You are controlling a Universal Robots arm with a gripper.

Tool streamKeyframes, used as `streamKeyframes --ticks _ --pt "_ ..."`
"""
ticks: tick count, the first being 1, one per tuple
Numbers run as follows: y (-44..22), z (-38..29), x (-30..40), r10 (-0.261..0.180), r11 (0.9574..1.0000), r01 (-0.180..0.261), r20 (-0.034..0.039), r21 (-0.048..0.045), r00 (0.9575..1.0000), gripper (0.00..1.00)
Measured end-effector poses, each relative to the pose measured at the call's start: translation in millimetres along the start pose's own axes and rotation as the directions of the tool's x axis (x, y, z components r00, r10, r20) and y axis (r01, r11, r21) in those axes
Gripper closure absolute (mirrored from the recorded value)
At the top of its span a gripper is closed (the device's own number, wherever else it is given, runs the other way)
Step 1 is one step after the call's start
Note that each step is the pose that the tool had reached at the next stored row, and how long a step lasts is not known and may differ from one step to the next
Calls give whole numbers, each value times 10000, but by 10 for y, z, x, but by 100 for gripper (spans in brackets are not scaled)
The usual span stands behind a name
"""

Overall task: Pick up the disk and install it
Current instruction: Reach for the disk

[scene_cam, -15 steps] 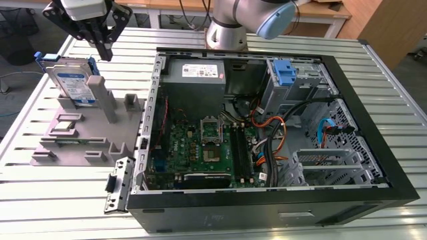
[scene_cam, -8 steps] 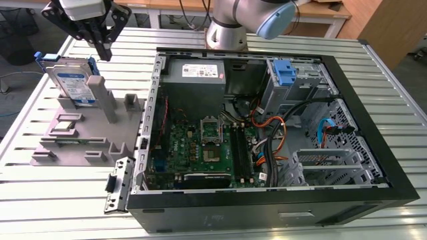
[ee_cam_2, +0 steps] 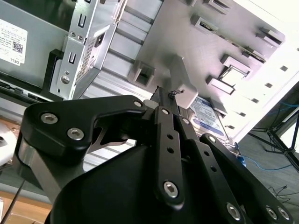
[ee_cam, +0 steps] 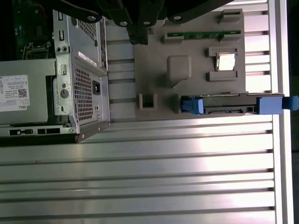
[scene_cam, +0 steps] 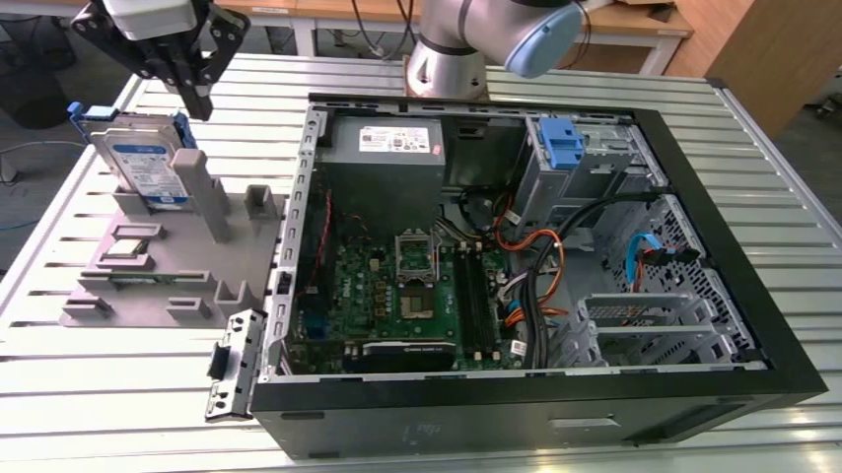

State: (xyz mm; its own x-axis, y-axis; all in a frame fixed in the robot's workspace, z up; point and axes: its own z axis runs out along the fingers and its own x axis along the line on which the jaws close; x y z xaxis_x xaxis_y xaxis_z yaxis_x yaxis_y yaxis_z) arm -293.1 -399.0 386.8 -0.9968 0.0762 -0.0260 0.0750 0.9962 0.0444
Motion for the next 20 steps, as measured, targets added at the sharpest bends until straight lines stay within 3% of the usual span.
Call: streamKeyframes --ticks 10,18,20 --pt "-15 4 195 0 10000 0 0 0 10000 90" --pt "-32 12 416 1 10000 -1 0 -1 10000 90" --pt "-40 16 521 6 10000 -6 0 0 10000 90"
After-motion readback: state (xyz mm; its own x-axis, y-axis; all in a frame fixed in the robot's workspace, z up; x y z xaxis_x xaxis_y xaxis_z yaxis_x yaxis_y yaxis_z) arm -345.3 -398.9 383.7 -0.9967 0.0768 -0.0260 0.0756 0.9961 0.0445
